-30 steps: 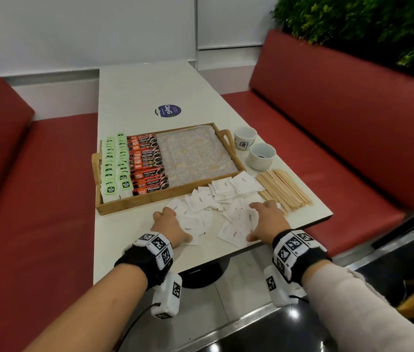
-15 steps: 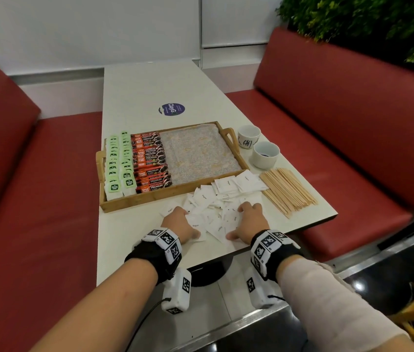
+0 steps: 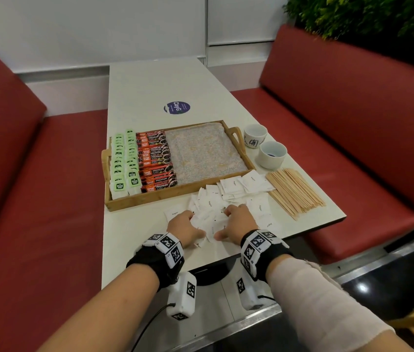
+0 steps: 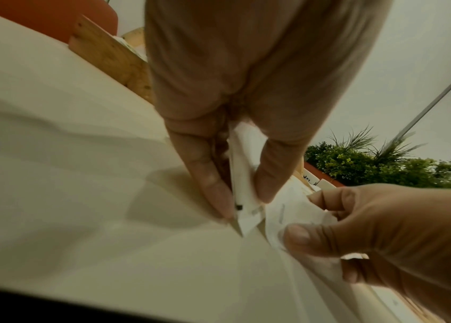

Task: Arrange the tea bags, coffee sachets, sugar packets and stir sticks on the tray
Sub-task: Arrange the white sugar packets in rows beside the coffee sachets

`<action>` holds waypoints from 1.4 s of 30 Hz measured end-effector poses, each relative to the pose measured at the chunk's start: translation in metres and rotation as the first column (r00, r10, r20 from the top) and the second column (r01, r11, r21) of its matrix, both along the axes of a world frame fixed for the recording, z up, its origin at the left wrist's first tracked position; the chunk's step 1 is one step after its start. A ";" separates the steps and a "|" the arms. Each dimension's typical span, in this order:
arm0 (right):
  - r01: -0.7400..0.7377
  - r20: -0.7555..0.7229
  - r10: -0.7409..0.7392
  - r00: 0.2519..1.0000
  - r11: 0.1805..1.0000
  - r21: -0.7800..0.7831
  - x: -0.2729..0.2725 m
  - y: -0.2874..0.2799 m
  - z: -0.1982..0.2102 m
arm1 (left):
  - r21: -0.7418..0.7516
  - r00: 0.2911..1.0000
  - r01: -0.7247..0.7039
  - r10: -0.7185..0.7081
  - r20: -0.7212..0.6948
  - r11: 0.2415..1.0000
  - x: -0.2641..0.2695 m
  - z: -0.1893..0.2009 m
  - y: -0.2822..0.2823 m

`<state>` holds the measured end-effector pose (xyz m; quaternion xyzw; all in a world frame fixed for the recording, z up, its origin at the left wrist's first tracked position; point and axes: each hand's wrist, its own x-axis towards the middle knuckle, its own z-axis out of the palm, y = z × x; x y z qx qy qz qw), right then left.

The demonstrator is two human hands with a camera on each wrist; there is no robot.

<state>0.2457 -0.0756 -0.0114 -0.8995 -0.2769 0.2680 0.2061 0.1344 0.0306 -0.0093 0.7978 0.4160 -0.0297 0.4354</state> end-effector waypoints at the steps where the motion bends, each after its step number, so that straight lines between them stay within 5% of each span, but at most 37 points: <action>1: 0.001 -0.011 -0.001 1.000 0.999 0.034 -0.001 0.002 -0.001 | -0.004 1.000 -0.002 0.002 0.021 1.000 -0.001 0.000 0.000; 19: 0.026 -0.176 0.013 0.984 0.976 0.217 -0.011 0.023 -0.004 | -0.254 0.969 0.059 0.005 0.246 0.965 -0.018 0.004 0.014; 28: -0.031 -0.133 0.083 0.988 0.934 0.357 -0.019 0.033 0.013 | -0.611 0.915 -0.013 0.256 0.312 0.791 -0.025 0.009 0.021; 36: 0.078 -0.167 0.000 0.986 0.883 0.462 -0.019 0.035 0.016 | -0.719 0.849 -0.064 0.416 0.325 0.692 -0.028 0.010 0.026; 42: 0.085 -0.282 0.063 0.957 0.871 0.484 -0.019 0.037 0.024 | -0.710 0.846 -0.023 0.393 0.361 0.703 -0.029 0.014 0.027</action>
